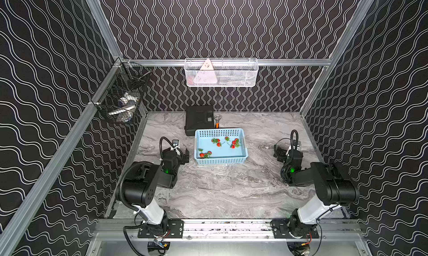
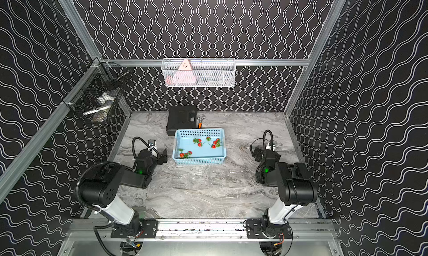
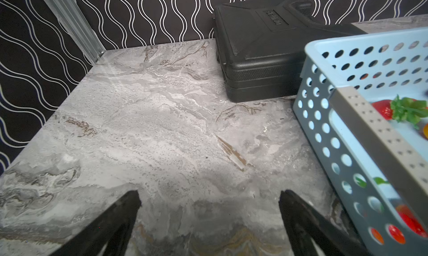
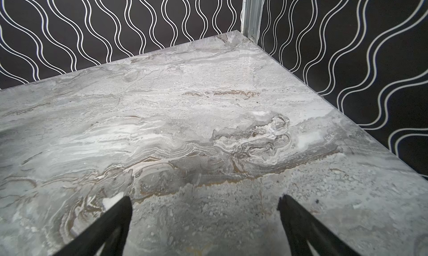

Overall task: Pack strawberries into containers
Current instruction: Pick up the strawberry from the basket.

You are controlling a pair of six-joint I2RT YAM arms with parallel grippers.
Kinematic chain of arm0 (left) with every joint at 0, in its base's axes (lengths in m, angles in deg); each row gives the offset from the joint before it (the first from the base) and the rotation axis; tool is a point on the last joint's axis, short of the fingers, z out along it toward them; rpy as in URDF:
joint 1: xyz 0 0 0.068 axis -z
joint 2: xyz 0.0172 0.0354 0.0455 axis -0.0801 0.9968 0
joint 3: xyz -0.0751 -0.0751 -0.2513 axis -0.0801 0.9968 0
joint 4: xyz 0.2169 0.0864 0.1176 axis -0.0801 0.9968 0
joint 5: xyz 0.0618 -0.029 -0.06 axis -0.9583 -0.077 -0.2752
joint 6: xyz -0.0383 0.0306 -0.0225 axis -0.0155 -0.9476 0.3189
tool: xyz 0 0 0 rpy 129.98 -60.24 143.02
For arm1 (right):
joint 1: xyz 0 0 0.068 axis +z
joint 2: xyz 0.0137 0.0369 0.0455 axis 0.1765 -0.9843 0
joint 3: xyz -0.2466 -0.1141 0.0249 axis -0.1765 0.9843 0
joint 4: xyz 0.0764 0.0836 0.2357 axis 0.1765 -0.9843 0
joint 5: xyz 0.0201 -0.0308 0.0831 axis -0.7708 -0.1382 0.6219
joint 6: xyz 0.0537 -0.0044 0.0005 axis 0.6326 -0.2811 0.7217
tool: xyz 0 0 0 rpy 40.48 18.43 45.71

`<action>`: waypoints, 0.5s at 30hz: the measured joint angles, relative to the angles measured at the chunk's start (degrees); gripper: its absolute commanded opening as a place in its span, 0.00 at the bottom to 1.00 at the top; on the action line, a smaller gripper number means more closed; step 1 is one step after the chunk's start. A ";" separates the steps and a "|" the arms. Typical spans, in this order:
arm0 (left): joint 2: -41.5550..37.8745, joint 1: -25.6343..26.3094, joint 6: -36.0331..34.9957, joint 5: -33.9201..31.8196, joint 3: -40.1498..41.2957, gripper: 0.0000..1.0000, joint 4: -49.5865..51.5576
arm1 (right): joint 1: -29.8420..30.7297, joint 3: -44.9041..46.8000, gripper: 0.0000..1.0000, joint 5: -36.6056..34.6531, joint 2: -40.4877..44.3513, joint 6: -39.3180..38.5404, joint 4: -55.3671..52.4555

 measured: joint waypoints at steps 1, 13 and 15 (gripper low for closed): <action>0.00 -0.04 0.00 0.04 0.00 0.99 0.04 | 0.00 0.00 1.00 0.00 0.00 0.00 0.00; 0.00 -1.03 0.48 1.60 -0.09 0.99 0.59 | 0.00 0.02 1.00 0.00 -0.02 0.00 0.00; 0.00 -1.07 0.59 1.70 -0.09 0.99 0.59 | 0.00 0.02 1.00 0.00 -0.02 0.00 0.00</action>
